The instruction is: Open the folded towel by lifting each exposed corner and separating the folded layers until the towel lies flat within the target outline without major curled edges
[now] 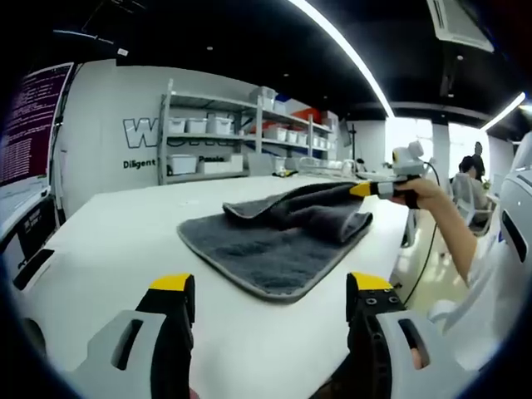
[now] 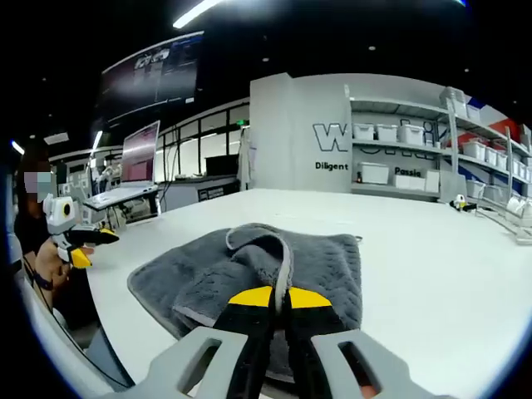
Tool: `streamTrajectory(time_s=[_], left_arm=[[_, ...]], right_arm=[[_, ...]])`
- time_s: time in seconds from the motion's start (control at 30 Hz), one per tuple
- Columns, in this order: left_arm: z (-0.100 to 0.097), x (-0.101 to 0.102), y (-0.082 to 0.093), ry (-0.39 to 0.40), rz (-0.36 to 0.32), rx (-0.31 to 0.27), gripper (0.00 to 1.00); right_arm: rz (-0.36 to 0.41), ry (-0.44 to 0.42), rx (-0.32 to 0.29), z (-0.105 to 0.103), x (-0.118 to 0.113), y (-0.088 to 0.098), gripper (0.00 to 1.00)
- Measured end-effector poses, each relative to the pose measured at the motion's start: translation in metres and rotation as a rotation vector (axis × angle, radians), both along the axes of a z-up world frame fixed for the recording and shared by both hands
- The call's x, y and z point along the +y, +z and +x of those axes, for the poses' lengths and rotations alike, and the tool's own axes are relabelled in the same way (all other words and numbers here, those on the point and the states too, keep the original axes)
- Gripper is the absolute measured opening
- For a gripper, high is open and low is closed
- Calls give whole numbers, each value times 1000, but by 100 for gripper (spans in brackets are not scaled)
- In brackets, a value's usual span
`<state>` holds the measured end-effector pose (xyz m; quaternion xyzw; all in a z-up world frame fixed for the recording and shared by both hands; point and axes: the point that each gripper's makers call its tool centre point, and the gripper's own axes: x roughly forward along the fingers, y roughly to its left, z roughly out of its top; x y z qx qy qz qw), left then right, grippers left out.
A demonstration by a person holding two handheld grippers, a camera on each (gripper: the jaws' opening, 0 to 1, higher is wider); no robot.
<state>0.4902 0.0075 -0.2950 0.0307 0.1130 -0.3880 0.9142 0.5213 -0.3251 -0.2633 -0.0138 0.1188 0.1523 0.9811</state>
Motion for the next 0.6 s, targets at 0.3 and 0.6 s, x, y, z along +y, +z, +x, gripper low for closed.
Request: streamTrajectory(time_s=[0.3,0.6], left_arm=[[-1,-1,-3,13,48,23,80],[-2,-5,-3,23,59,34,81]], right_arm=[[-60,-7,-22,3,-21,16,0],[-127,-10,-26,6,-41,29,0]])
